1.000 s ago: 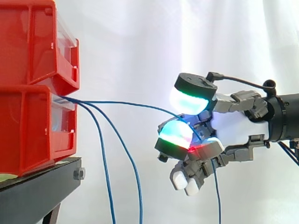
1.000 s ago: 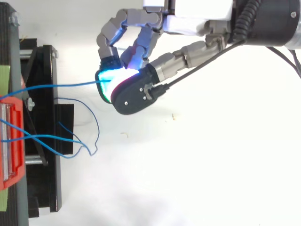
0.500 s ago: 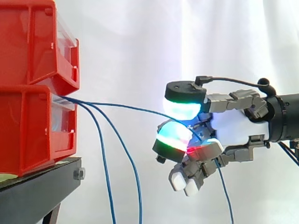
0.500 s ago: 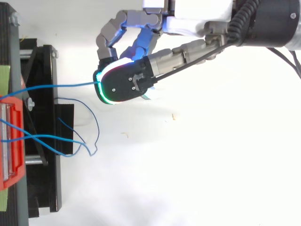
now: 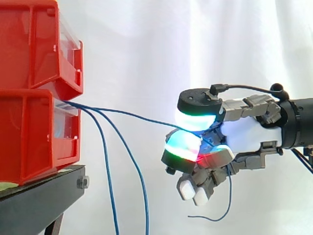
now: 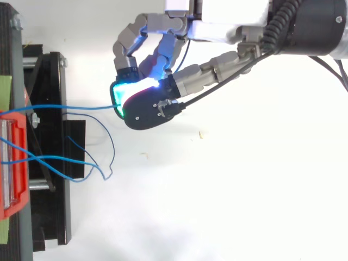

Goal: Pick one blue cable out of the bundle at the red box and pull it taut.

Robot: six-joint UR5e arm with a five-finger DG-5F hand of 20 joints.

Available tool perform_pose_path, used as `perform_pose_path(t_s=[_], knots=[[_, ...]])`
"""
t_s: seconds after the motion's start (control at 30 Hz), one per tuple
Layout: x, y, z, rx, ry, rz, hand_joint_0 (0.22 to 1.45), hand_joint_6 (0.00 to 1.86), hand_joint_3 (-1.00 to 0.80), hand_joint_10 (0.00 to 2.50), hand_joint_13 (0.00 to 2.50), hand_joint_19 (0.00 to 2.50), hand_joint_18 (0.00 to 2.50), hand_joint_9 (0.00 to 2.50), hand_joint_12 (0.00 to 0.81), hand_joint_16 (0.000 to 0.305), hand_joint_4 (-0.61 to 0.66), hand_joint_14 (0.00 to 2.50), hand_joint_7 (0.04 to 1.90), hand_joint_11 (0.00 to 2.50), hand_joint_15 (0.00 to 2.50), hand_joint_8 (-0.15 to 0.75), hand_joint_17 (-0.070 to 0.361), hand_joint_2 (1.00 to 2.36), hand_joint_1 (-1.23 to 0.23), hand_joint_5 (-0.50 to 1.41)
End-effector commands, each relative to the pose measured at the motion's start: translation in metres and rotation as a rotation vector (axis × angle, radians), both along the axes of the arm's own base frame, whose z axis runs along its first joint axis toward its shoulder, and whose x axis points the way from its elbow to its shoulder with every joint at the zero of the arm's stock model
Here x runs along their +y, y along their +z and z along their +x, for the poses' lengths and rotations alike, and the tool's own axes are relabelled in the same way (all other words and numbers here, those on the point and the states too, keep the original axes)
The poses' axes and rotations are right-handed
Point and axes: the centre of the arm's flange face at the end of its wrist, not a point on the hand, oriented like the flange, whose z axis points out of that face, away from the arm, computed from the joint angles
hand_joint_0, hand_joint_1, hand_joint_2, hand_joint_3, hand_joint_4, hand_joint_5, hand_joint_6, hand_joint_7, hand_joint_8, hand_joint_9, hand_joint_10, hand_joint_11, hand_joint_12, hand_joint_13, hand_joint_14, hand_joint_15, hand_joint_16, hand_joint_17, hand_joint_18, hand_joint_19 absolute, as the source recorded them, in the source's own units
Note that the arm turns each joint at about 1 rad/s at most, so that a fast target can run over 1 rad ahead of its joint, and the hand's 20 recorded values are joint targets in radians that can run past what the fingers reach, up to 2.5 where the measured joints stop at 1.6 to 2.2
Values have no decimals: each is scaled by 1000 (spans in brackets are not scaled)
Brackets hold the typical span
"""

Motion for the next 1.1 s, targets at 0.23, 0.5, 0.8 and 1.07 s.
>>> perform_pose_path(t_s=[0.23, 0.5, 0.8, 1.07], knots=[[1, 0, 0, 0, 0, 0, 582, 875, -188, 6, 784, 437, 735, 1215, 423, 61, 223, 15, 1016, 1305, 455, 396, 138, 1012, -764, -145], [2, -1, 0, 1, 2, 0, 582, 876, -198, 8, 774, 448, 714, 1206, 413, 59, 202, 16, 1040, 1312, 458, 380, 133, 1015, -760, -144], [2, 0, 0, 3, 1, 5, 605, 900, -120, 9, 767, 432, 711, 1201, 408, 58, 156, 16, 1095, 1312, 453, 387, 131, 1017, -817, -146], [4, -1, -1, 13, 1, 5, 634, 928, -23, 8, 775, 420, 729, 1212, 405, 57, 64, 16, 1136, 1322, 451, 383, 129, 1017, -823, -143]])
